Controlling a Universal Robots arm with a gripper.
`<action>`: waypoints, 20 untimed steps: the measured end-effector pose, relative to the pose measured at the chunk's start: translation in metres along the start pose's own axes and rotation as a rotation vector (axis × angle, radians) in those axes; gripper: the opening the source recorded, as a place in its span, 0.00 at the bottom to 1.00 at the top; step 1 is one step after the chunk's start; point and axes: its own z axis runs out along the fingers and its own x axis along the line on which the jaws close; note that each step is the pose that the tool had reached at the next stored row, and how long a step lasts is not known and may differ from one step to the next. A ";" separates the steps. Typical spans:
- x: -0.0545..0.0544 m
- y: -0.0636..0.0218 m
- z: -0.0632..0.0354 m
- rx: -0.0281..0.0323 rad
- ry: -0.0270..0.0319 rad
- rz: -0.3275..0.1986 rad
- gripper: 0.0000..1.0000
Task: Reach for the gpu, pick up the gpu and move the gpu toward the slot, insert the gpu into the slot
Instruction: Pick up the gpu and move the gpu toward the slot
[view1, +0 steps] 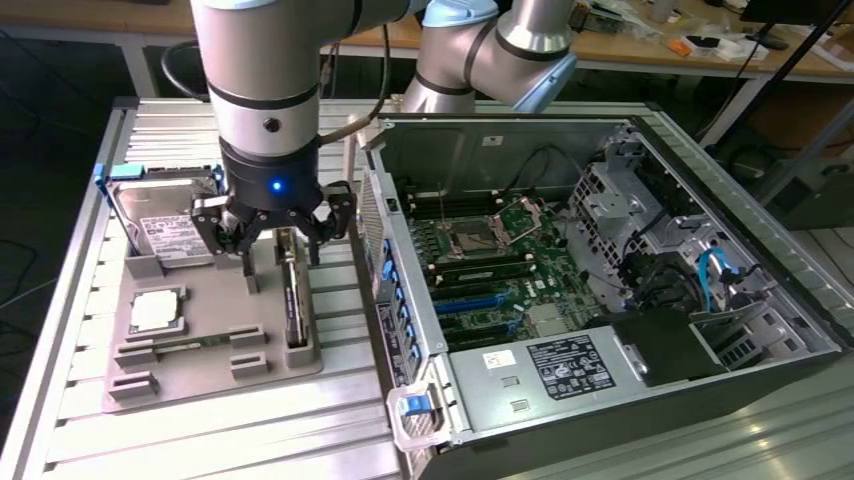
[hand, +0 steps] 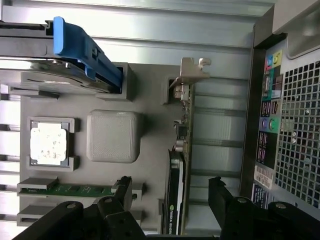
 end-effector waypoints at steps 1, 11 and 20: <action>0.000 0.0000 0.0019 -0.0001 -0.0001 0.000 0.72; 0.000 -0.0004 0.0203 0.0000 -0.0001 0.000 0.72; 0.000 -0.0007 0.0298 0.0001 0.0001 0.000 0.72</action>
